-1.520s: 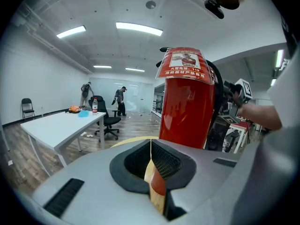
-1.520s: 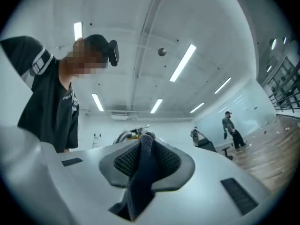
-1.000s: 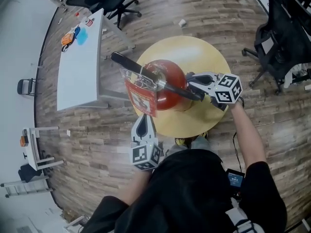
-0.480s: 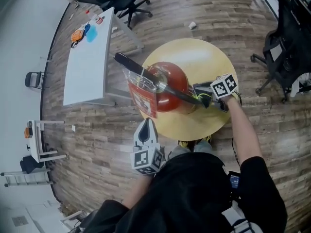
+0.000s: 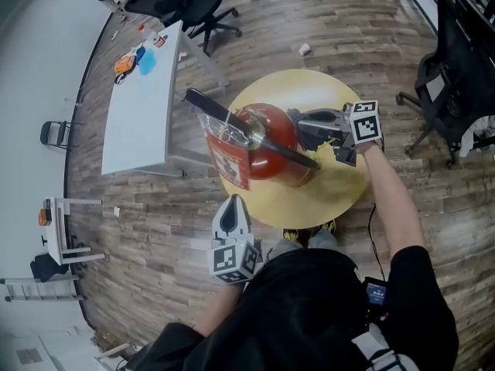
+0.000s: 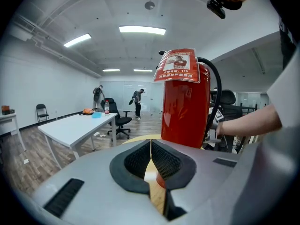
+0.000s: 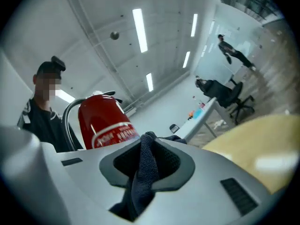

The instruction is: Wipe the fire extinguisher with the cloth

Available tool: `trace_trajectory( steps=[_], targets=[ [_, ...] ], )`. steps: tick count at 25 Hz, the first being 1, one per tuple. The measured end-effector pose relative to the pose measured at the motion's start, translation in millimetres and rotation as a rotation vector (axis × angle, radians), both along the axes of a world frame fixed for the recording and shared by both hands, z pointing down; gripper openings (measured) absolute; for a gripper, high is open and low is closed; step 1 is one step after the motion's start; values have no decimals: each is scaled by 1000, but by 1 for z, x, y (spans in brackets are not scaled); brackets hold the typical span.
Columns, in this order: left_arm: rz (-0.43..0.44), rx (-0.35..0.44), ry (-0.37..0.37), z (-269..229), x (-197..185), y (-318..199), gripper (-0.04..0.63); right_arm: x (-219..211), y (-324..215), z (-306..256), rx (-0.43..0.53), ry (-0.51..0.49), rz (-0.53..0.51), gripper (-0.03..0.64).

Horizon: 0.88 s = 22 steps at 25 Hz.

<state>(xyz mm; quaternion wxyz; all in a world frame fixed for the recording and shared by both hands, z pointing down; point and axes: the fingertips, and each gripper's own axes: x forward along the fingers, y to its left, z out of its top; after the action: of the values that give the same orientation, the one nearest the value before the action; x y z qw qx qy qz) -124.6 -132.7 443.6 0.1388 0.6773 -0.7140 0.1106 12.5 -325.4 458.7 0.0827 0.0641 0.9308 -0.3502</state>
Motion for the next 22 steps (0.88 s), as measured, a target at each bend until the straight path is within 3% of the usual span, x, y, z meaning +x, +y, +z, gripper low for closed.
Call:
trace_trajectory(
  steps=[4, 9, 16, 22],
  targets=[
    [-3, 14, 9, -3, -1, 2, 25, -6, 16, -108, 330, -74, 11, 78],
    [-12, 19, 21, -5, -5, 1, 25, 12, 38, -198, 531, -179, 66, 77],
    [-13, 27, 25, -3, -7, -2, 25, 41, 60, -186, 345, -289, 55, 77],
    [5, 11, 30, 4, -4, -5, 24, 45, 81, -115, 316, -127, 114, 77]
  ],
)
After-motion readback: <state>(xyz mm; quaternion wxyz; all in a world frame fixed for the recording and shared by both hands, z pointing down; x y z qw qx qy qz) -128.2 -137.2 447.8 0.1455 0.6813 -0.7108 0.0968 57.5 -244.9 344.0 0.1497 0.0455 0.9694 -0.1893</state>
